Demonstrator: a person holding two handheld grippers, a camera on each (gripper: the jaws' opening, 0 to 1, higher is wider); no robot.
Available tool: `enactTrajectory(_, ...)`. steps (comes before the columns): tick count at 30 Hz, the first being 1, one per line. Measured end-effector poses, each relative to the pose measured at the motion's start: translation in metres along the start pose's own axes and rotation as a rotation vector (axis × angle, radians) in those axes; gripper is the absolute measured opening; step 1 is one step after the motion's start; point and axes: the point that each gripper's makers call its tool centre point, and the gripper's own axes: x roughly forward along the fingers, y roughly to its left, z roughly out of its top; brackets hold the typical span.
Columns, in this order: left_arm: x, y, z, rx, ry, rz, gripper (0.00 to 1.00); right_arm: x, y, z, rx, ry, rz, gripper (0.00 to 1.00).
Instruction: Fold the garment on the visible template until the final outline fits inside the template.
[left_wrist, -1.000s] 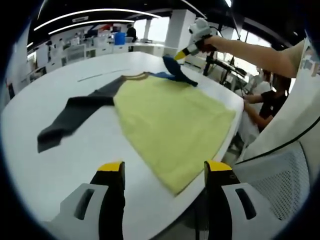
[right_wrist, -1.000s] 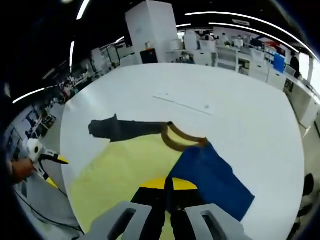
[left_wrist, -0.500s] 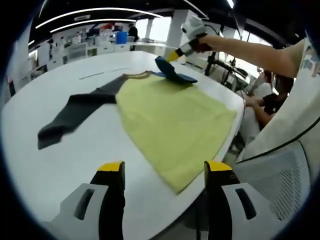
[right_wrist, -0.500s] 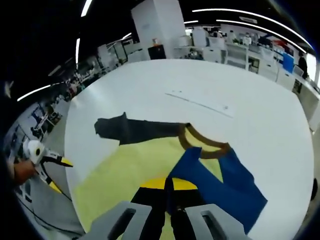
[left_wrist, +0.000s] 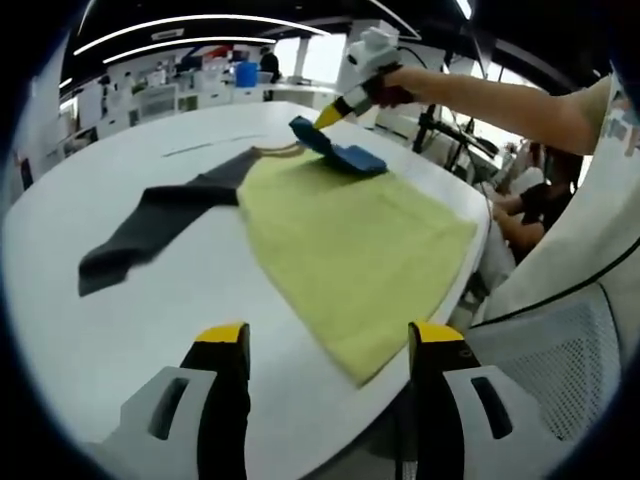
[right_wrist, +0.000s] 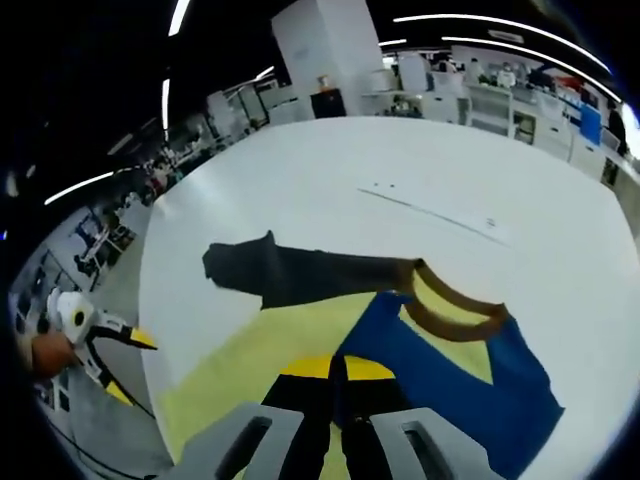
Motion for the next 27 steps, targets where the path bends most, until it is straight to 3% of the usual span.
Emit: enactTrajectory(27,-0.001,0.011,-0.008,-0.014,0.011,0.007,0.61,0.048,0.043,-0.002,-0.014,0.055,0.076,0.0)
